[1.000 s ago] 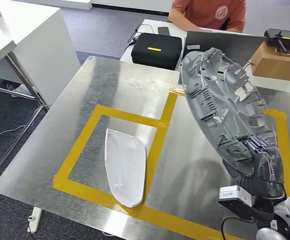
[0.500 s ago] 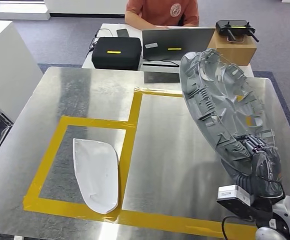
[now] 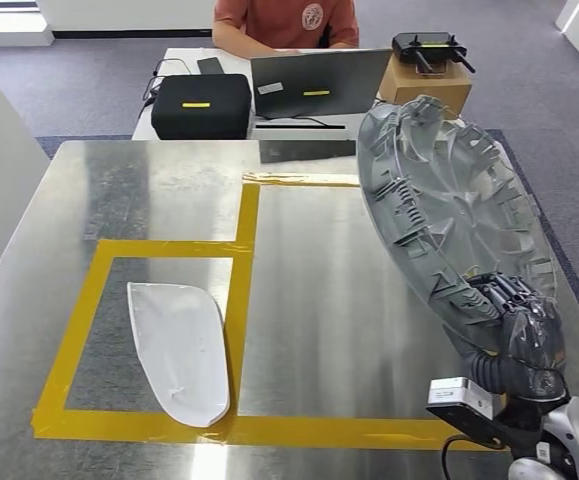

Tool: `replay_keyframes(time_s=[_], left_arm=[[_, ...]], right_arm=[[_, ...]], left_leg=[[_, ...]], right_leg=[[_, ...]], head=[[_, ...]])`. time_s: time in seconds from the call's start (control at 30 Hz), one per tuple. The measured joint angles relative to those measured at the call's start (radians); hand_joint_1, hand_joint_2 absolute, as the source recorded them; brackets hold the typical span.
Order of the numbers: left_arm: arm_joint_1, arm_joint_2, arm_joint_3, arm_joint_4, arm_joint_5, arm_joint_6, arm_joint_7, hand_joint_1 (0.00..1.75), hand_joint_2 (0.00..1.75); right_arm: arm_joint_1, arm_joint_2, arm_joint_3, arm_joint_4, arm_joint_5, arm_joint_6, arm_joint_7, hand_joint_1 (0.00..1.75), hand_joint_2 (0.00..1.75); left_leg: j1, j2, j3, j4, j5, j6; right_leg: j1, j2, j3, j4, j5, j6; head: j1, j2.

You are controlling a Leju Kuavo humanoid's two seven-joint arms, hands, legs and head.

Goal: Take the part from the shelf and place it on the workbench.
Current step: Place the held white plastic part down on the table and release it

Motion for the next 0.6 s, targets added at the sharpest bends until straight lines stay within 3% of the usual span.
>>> replay_keyframes(time_s=[0.07,0.13,0.2,0.33,0.5,0.6], left_arm=[[-0.001,0.002,0.0,0.0,-0.001,0.0,0.005,0.0,1.75],[-0.001,0.005,0.0,0.0,-0.001,0.0,0.009,0.0,1.75],[-0.002,0.006,0.0,0.0,-0.002,0.0,0.011,0.0,1.75],[-0.004,0.006,0.0,0.001,-0.003,-0.001,0.015,0.0,1.75],[-0.004,0.006,0.0,0.002,-0.005,-0.001,0.018,0.0,1.75],[-0.005,0.006,0.0,0.003,-0.007,-0.001,0.02,0.0,1.75]], right_arm=[[-0.002,-0.001,0.004,0.0,0.016,0.0,-0.003,1.75,1.75],[-0.004,-0.001,0.008,0.001,0.028,0.0,-0.005,1.75,1.75],[-0.01,-0.001,0.015,0.006,0.035,0.001,-0.005,1.75,1.75],[-0.029,-0.003,0.032,0.016,0.043,0.001,-0.007,1.75,1.75],[-0.046,-0.012,0.051,0.025,0.044,0.005,-0.011,1.75,1.75],[-0.057,-0.016,0.063,0.027,0.044,0.007,-0.012,1.75,1.75]], left_leg=[[-0.006,0.001,-0.005,0.008,-0.003,0.001],[-0.007,0.001,-0.004,0.007,0.0,0.012],[-0.006,0.001,-0.001,0.002,0.003,0.015],[-0.003,0.001,0.0,-0.003,0.008,0.009],[0.001,0.001,0.0,-0.006,0.009,-0.016],[0.001,0.001,0.0,-0.006,0.008,-0.02]], right_leg=[[0.001,0.0,0.018,-0.027,-0.003,-0.007],[0.001,0.001,0.016,-0.027,0.0,-0.01],[0.004,0.002,0.016,-0.027,-0.001,-0.013],[0.008,0.002,0.015,-0.026,-0.002,-0.02],[0.011,0.001,0.015,-0.025,-0.001,-0.025],[0.011,0.001,0.015,-0.025,-0.001,-0.025]], head=[[-0.001,0.0],[-0.004,0.0],[-0.004,0.0],[-0.004,0.0],[-0.004,0.0],[-0.003,0.0]])
